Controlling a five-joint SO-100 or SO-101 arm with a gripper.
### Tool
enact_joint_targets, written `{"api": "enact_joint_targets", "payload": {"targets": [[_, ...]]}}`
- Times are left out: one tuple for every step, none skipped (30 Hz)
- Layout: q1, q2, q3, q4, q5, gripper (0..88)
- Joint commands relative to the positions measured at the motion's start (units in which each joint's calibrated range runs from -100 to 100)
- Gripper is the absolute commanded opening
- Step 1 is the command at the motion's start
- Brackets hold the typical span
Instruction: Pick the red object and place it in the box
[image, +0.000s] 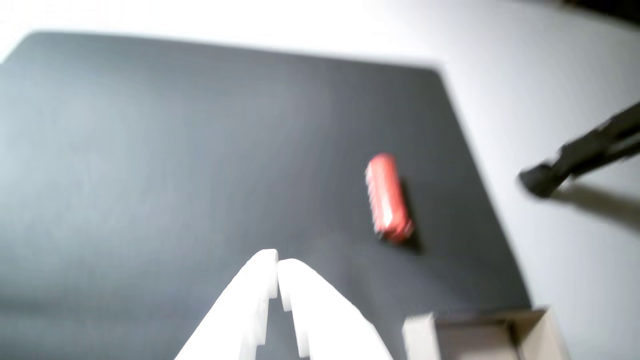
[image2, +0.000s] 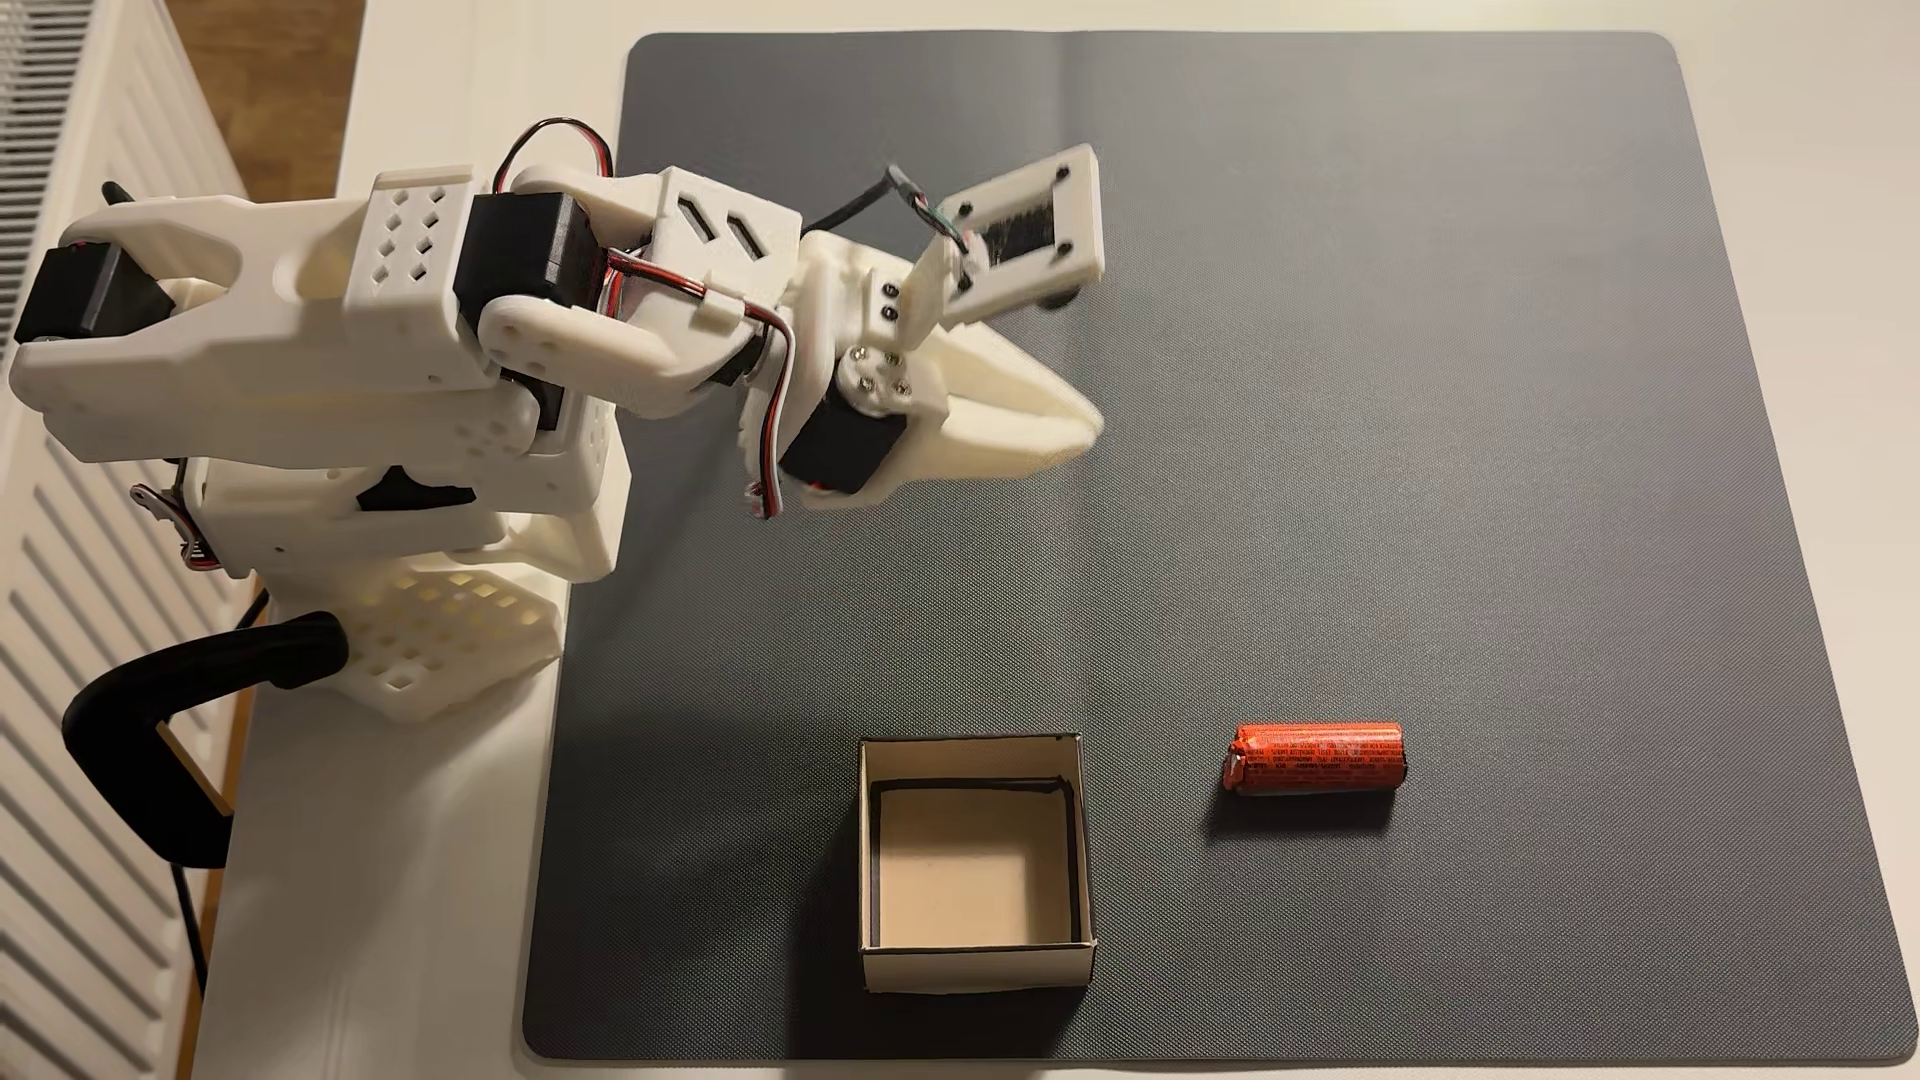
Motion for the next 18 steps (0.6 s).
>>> {"api": "enact_joint_targets", "payload": {"targets": [[2.60, -0.30, -1.27, -8.30, 0.02, 0.6], [4.53, 0.13, -2.54, -8.65, -0.24, 0.7], [6.61, 0.38, -3.72, -8.56, -0.34, 0.8], [8.39, 0.38, -4.44, -8.56, -0.13, 0.8], [9.95, 0.47, -4.98, -8.56, -0.08, 0.8], [11.06, 0.55, -5.35, -8.65, 0.02, 0.8], [11.80, 0.72, -5.35, -8.91, 0.02, 0.8], [12.18, 1.23, -5.35, -8.74, 0.07, 0.8], [12.47, 2.17, -5.35, -8.56, 0.13, 0.8], [12.62, 3.36, -5.53, -8.56, 0.13, 0.8], [12.69, 4.72, -6.25, -8.65, 0.18, 0.8], [12.69, 6.42, -7.62, -8.65, 0.49, 0.8], [12.55, 8.29, -8.98, -8.65, 1.12, 0.8], [12.40, 10.50, -10.43, -8.65, 1.85, 0.8], [12.32, 13.05, -12.15, -8.65, 2.47, 0.8], [12.25, 16.03, -13.78, -8.74, 2.89, 0.8], [12.18, 19.18, -15.42, -9.18, 3.15, 0.8], [11.66, 22.66, -17.23, -9.44, 3.20, 0.8]]}}
